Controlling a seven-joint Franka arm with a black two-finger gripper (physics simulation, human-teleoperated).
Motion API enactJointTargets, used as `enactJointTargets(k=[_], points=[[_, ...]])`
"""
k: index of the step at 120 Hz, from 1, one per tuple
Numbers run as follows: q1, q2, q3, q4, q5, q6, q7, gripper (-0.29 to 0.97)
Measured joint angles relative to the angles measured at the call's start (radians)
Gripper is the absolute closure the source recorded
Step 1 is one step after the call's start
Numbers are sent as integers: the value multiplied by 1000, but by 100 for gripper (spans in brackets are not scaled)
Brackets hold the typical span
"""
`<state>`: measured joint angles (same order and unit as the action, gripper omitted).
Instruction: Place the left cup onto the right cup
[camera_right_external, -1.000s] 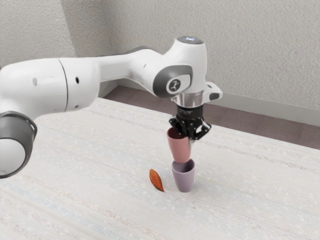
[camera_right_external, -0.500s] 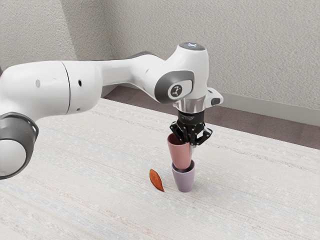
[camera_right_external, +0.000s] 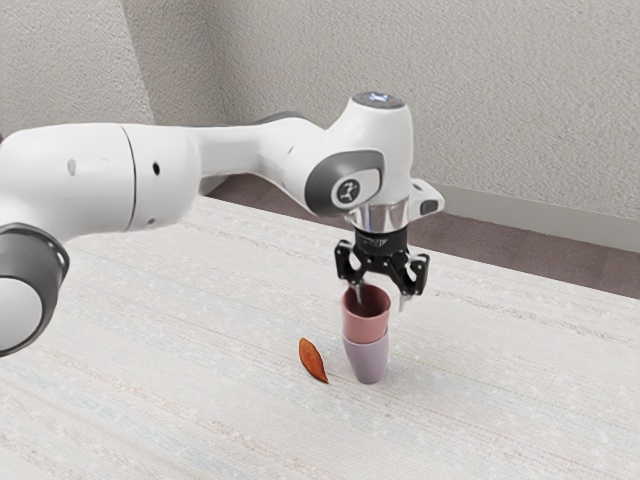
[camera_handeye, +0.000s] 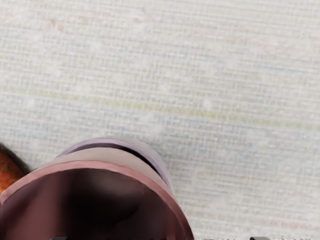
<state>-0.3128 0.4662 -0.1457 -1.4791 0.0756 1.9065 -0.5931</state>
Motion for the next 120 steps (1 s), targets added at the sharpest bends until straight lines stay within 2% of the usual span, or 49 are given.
enactJointTargets(k=[21, 50, 64, 81, 104, 120], points=[[-3, -68, 0, -51, -1, 4, -3, 9], [-25, -216, 12, -139, 6, -21, 22, 3], [-21, -269, 66, -152, 13, -65, 102, 2], [-4, -361, 92, -251, 50, -79, 216, 1], [34, -394, 186, -279, 65, -75, 413, 0], [87, -438, 203, -279, 67, -83, 536, 0]])
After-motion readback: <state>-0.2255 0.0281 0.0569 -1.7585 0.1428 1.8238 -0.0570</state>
